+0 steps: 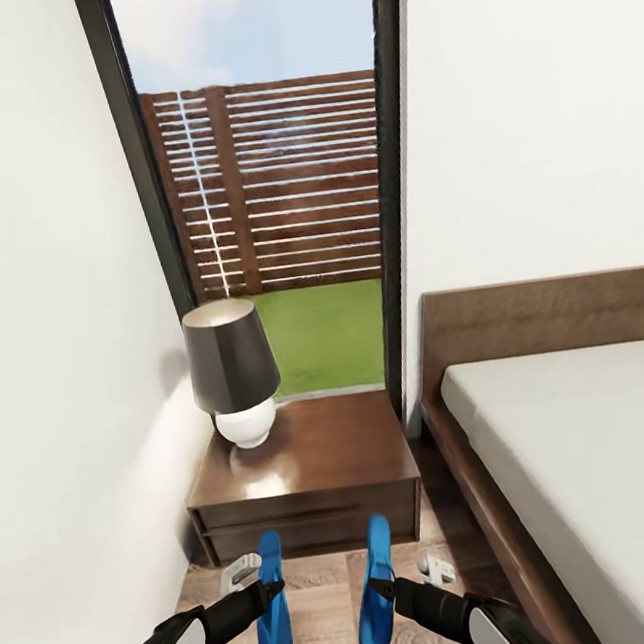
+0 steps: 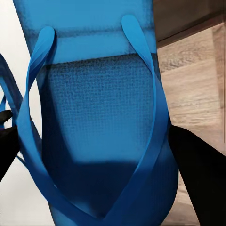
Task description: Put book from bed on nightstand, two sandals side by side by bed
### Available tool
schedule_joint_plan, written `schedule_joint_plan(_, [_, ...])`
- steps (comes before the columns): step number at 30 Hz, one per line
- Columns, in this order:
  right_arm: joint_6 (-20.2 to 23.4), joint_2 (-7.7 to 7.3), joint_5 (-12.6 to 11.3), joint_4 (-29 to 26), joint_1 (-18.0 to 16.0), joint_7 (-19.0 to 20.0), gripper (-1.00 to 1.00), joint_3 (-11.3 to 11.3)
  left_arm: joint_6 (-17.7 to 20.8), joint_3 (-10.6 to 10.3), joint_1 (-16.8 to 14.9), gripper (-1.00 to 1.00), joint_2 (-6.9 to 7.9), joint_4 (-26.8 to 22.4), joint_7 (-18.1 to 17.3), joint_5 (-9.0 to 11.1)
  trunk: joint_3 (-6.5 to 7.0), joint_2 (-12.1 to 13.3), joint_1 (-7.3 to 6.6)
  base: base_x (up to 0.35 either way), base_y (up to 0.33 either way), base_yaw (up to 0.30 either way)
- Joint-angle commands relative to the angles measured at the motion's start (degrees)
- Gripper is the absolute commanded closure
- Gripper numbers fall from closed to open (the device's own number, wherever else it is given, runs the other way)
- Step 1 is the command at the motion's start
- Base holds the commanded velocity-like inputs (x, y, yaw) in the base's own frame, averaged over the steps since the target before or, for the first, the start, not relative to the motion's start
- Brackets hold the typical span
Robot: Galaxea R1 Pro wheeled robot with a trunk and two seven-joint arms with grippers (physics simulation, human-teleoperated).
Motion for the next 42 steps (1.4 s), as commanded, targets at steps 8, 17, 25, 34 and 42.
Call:
schedule_joint_plan(8, [0.27, 0.08, -0.48, 0.78, -0.03, -0.17, 1.0, -0.04, 0.42, -0.44, -0.01, 1.0, -1.2, -0.1, -0.29, 0.57, 1.39, 3.2, -1.77, 0.0, 0.0, 0.0])
schedule_joint_plan(17, [0.35, 0.11, -0.56, 0.25, -0.03, -0.03, 1.0, -0.32, 0.39, -0.41, -0.02, 1.0, -2.82, 0.03, -0.05, 0.57, 3.0, 6.81, -3.75, 0.0, 0.0, 0.0])
schedule_joint_plan(25, [0.35, 0.11, -0.63, 0.09, -0.03, 0.05, 1.0, -0.22, 0.44, -0.4, -0.03, 1.0, -2.86, 0.0, -0.2, 0.57, 4.44, 10.02, -5.51, 0.0, 0.0, 0.0])
schedule_joint_plan(34, [0.35, 0.11, -0.58, 0.08, -0.03, 0.01, 1.0, -0.04, 0.44, -0.4, -0.01, 1.0, -2.86, 0.07, -0.21, 0.57, 6.05, 13.63, -7.48, 0.0, 0.0, 0.0])
schedule_joint_plan(42, [0.35, 0.11, -0.57, 0.14, -0.03, 0.01, 1.0, 0.04, 0.44, -0.42, -0.03, 1.0, -2.93, 0.07, -0.21, 0.6, 7.49, 16.83, -9.24, 0.0, 0.0, 0.0])
